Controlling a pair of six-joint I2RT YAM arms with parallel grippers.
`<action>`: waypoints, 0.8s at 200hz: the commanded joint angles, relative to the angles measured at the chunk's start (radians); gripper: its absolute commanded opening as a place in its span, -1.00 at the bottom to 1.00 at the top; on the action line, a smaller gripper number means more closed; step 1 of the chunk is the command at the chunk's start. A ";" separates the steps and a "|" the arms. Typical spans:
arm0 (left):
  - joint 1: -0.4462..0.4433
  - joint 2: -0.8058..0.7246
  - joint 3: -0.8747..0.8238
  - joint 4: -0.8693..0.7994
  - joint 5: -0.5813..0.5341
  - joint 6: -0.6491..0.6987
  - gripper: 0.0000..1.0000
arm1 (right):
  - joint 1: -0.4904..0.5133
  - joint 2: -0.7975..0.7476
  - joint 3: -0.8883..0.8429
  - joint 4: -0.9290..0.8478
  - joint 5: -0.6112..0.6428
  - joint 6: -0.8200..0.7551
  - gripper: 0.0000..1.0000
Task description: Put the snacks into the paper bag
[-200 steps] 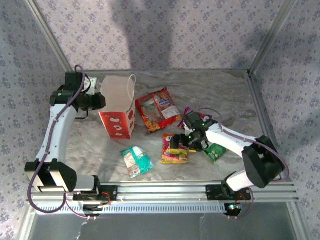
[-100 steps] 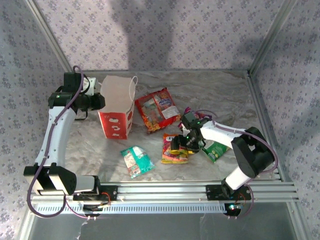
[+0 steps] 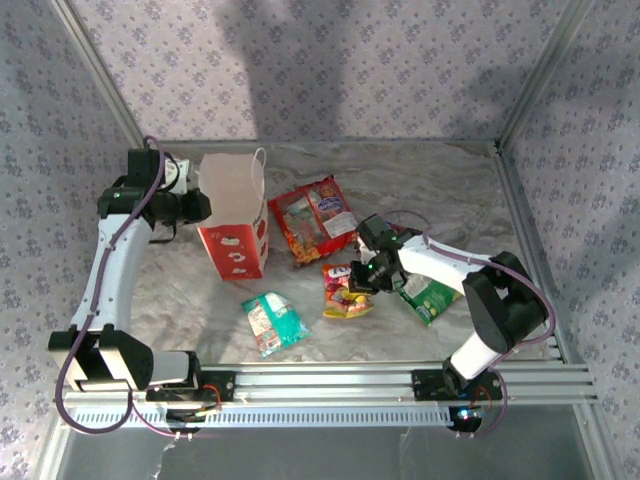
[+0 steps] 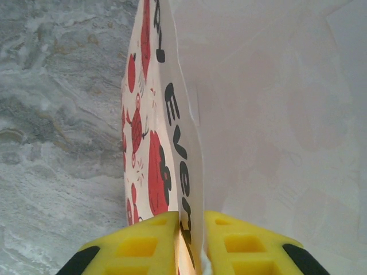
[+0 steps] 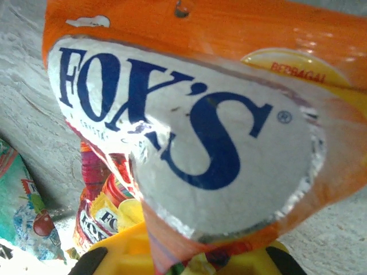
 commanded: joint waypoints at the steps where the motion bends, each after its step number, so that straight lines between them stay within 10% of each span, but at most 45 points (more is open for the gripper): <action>1: 0.006 0.006 -0.019 0.033 0.067 -0.037 -0.63 | -0.002 -0.021 0.034 -0.061 0.059 -0.008 -0.96; 94: 0.007 -0.027 -0.037 0.040 0.080 -0.076 -0.60 | 0.001 -0.094 0.217 -0.189 0.172 -0.085 -1.00; 160: 0.007 -0.043 -0.032 0.039 0.049 -0.087 -0.12 | 0.012 -0.117 0.377 -0.208 0.214 -0.092 -1.00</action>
